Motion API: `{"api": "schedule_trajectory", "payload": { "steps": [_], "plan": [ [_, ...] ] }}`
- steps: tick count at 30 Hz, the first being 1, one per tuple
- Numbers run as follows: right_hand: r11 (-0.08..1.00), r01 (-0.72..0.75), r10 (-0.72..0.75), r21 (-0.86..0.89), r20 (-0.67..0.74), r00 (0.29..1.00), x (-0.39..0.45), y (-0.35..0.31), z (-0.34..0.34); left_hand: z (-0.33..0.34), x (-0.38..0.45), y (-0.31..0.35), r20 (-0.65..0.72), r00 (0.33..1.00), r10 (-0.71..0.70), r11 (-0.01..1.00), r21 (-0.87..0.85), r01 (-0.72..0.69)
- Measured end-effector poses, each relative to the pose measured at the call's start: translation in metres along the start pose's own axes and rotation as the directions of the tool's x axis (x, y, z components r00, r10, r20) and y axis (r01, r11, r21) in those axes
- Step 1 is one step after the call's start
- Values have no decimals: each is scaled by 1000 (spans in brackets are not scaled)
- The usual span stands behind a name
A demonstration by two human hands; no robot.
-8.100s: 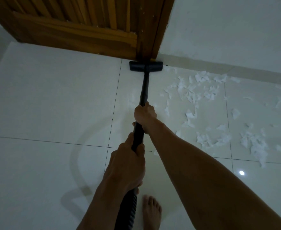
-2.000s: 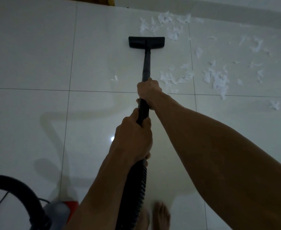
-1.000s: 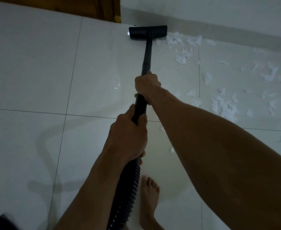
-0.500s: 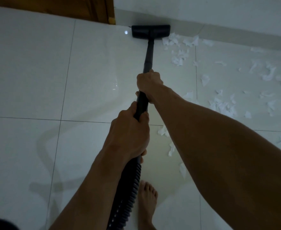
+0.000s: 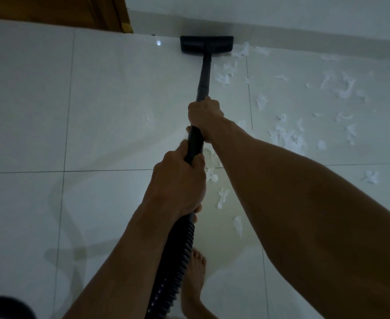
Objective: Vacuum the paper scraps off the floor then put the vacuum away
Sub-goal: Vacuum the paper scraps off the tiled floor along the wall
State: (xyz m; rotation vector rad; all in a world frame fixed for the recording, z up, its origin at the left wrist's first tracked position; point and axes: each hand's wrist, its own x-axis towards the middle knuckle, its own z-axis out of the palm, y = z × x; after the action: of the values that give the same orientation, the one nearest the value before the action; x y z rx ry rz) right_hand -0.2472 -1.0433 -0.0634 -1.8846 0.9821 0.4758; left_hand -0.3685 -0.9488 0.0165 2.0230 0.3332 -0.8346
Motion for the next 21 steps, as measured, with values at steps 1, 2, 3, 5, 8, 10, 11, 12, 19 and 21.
{"api": "schedule_trajectory", "payload": {
  "steps": [1,2,3,5,8,10,11,12,19,21],
  "plan": [
    [1000,3,-3,-4,-1,1000,0,4,-1,3,-3,-1,-4,1000,3,1000,3,-3],
    [1000,-4,4,0,3,1000,-4,8,-3,5,-7,-3,-9,1000,11,1000,14,-10],
    [1000,-10,10,13,9,1000,-6,12,-3,7,-11,-5,-13,1000,18,1000,25,-18],
    [999,-19,18,28,21,1000,-13,20,-5,11,-20,-11,-14,1000,23,999,35,-22],
    [1000,11,-10,-16,11,1000,-27,34,-4,17,-36,-23,-5,1000,24,999,23,-24],
    [1000,-13,12,20,1,1000,-38,44,-4,20,-47,-30,-5,999,35,998,44,-35],
    [999,-22,22,35,4,1000,-41,50,-3,22,-54,-34,-7,999,33,998,54,-33],
    [998,-35,35,51,6,999,-47,56,-3,24,-61,-37,-7,1000,30,998,62,-30],
    [996,-52,51,69,18,999,-85,96,-4,39,-106,-64,-32,998,58,989,137,-54],
    [995,-66,65,79,23,998,-93,109,-3,45,-116,-74,-42,996,73,983,173,-64]
  ]
}}
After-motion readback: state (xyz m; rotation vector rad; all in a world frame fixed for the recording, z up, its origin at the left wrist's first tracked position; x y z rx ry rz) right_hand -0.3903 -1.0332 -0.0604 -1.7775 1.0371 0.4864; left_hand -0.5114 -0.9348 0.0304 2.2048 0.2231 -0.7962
